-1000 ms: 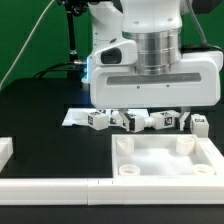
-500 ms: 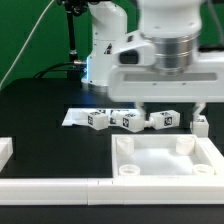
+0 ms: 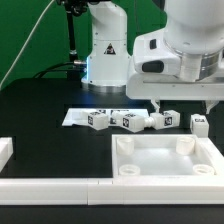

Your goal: Assemble one leg

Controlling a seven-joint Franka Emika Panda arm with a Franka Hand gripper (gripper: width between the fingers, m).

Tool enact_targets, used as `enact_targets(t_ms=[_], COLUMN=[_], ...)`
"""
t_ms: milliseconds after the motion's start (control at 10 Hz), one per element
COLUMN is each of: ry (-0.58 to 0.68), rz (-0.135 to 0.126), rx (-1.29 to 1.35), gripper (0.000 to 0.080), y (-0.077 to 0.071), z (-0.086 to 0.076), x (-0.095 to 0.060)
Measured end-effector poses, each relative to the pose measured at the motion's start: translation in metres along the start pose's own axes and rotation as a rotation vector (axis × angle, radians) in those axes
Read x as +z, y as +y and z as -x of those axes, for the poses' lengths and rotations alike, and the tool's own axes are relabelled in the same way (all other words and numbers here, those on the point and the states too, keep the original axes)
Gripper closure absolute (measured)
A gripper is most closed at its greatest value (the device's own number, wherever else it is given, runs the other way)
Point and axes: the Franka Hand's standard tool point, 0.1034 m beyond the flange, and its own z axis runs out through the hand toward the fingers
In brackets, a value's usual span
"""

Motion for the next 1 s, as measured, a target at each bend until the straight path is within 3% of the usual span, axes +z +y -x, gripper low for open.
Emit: enact_targets(t_ms=[100, 200, 400, 900, 1000], ry=[-0.069, -0.114, -0.197, -0.189, -0.147], rz=[-0.014, -0.003, 0.02, 0.017, 0.014], rx=[0.04, 0.07, 0.101, 0.087, 0.061], gripper=[0.0151, 0.0151, 0.0151, 0.0151, 0.0151], y=[-0.004, -0.017, -0.047, -0.047, -0.057], z=[0.003, 0.011, 0.028, 0.026, 0.022], x=[0.011, 0.025, 0.037, 0.038, 0.05])
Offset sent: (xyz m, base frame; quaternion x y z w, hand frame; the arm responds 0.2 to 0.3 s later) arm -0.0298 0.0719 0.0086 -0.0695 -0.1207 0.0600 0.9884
